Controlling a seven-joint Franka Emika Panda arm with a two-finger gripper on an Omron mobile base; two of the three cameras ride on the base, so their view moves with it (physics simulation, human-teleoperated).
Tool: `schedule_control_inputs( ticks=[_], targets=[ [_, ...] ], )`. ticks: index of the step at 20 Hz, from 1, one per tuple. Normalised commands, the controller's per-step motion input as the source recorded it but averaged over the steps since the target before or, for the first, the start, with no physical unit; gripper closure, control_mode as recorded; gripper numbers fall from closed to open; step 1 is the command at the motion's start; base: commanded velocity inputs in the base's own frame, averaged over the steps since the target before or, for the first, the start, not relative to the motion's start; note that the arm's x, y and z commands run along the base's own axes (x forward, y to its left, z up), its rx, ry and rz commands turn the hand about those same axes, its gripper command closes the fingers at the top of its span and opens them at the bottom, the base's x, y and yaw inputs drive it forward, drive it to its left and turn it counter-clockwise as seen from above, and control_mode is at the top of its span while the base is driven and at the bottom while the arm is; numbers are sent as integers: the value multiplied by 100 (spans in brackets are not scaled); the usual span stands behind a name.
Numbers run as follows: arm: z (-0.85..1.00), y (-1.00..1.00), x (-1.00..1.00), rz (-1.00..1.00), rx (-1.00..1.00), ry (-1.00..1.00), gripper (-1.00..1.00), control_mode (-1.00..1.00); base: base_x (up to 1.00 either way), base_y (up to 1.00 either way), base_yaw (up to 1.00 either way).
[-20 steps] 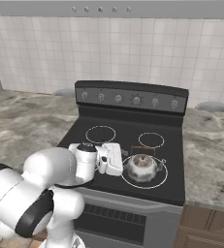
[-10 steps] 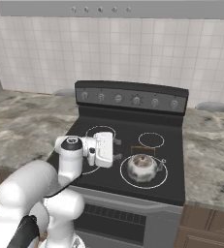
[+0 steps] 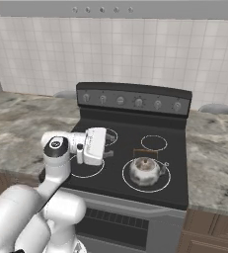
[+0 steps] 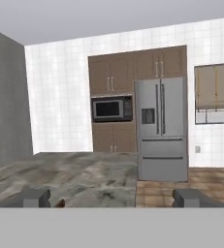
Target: Pick the kettle from the cabinet and place it on a stove burner. Then pick the pot from the counter and place it on another stove burner. Finally, turn both burners on.
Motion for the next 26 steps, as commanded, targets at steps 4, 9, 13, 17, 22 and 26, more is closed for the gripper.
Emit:
schedule_control_inputs(
  ticks=[4,9,13,17,22,26],
  targets=[
    [34,1,-52,0,0,2,-100,-100,0,0,0],
    [25,0,-53,0,0,0,-100,-100,0,0,0],
    [28,2,-49,1,0,1,-100,-100,0,0,0],
    [21,15,-35,0,3,4,-100,-100,0,0,0],
    [26,3,-19,0,18,0,-100,-100,0,0,0],
    [9,0,-35,2,22,0,-100,-100,0,0,0]
  ],
)
